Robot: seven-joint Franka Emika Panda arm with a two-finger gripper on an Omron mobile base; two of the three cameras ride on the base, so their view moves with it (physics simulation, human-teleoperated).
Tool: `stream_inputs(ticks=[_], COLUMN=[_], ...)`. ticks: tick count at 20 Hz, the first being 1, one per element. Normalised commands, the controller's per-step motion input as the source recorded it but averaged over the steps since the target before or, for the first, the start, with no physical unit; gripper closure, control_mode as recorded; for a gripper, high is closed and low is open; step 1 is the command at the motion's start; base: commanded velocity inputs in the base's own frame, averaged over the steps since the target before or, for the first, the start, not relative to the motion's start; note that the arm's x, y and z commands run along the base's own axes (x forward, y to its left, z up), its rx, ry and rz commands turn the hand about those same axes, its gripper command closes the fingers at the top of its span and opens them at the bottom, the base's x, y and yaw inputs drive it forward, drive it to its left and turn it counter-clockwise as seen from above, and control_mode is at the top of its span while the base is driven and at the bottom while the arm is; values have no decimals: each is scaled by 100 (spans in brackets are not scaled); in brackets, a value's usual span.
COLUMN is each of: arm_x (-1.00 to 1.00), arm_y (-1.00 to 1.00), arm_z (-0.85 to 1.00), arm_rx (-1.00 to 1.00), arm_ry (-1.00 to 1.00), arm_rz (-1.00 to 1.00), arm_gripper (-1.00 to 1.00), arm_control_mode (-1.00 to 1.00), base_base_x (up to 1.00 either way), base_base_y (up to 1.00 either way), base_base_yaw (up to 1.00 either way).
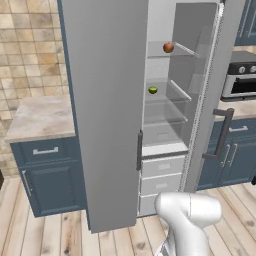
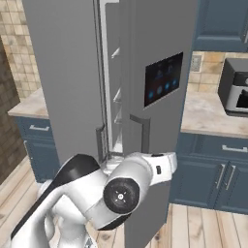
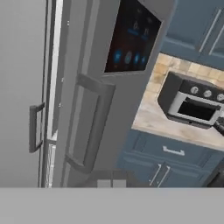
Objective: Retrieve the apple and kiwi from the fridge and place them into the bowl on the dining table.
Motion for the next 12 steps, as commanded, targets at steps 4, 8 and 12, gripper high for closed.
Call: stream_inputs(ticks=[4, 8, 12], arm_x=[-15, 8, 6], arm_y=[100, 97, 72], arm_z=[56, 68, 65], arm_rx=[-39, -32, -31], arm_ry=[-26, -5, 16], arm_rz=[0, 0, 0], arm_gripper=[100, 100, 100], arm_control_mode=[-100, -100, -100], base_base_x=[0, 0, 0], base_base_y=[0, 0, 0], base_base_yaw=[0, 0, 0])
